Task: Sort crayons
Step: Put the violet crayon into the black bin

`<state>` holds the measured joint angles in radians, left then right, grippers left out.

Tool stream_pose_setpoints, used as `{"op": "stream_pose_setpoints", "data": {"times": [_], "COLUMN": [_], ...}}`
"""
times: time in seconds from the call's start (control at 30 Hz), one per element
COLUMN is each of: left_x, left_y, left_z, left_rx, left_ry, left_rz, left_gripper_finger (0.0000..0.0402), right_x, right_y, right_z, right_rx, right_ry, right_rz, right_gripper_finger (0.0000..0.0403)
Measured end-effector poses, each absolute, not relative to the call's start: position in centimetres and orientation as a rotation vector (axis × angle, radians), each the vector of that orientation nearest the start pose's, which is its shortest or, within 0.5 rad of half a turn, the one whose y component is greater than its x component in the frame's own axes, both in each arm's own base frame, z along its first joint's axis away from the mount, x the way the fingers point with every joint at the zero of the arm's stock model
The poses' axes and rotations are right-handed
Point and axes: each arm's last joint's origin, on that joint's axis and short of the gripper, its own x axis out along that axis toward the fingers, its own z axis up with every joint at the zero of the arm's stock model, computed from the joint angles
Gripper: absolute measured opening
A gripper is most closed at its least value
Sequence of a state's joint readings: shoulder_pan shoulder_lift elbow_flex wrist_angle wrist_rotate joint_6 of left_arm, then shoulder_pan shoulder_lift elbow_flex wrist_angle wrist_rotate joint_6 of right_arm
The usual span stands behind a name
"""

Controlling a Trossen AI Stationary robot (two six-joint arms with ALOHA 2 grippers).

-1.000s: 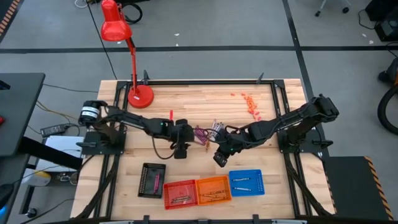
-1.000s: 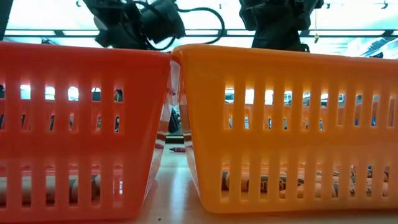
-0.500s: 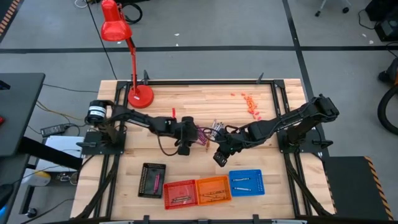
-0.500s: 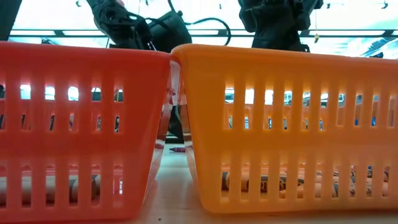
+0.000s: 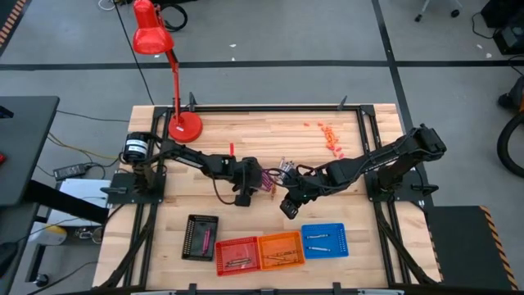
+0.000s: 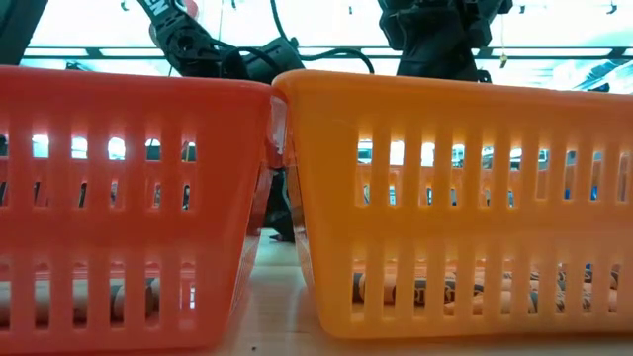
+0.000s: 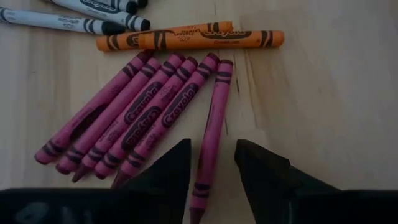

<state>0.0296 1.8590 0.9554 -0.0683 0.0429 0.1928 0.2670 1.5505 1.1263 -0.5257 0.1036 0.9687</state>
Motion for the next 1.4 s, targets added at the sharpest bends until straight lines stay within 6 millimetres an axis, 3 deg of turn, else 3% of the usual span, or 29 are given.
{"op": "stream_pose_setpoints", "data": {"times": [0.37, 0.7, 0.97, 1.4], "left_x": [34.6, 33.7, 32.6, 27.3], "left_y": [0.9, 0.8, 0.7, -2.2], "left_z": [11.9, 13.2, 15.9, 21.7], "left_rx": [-0.018, -0.168, -0.230, -0.594], "left_ry": [1.000, 1.020, 1.003, 1.137], "left_rz": [-0.056, 0.021, 0.052, 0.125], "left_gripper_finger": [0.0016, 0.0033, 0.0030, 0.0031], "right_x": [30.8, 30.8, 30.8, 30.9], "right_y": [8.2, 8.2, 8.1, 8.1], "right_z": [24.3, 24.3, 24.2, 24.4], "right_rx": [0.715, 0.685, 0.670, 0.634], "right_ry": [0.919, 0.922, 0.924, 0.893], "right_rz": [-0.305, -0.290, -0.295, -0.287], "right_gripper_finger": [0.0097, 0.0097, 0.0097, 0.0097]}}
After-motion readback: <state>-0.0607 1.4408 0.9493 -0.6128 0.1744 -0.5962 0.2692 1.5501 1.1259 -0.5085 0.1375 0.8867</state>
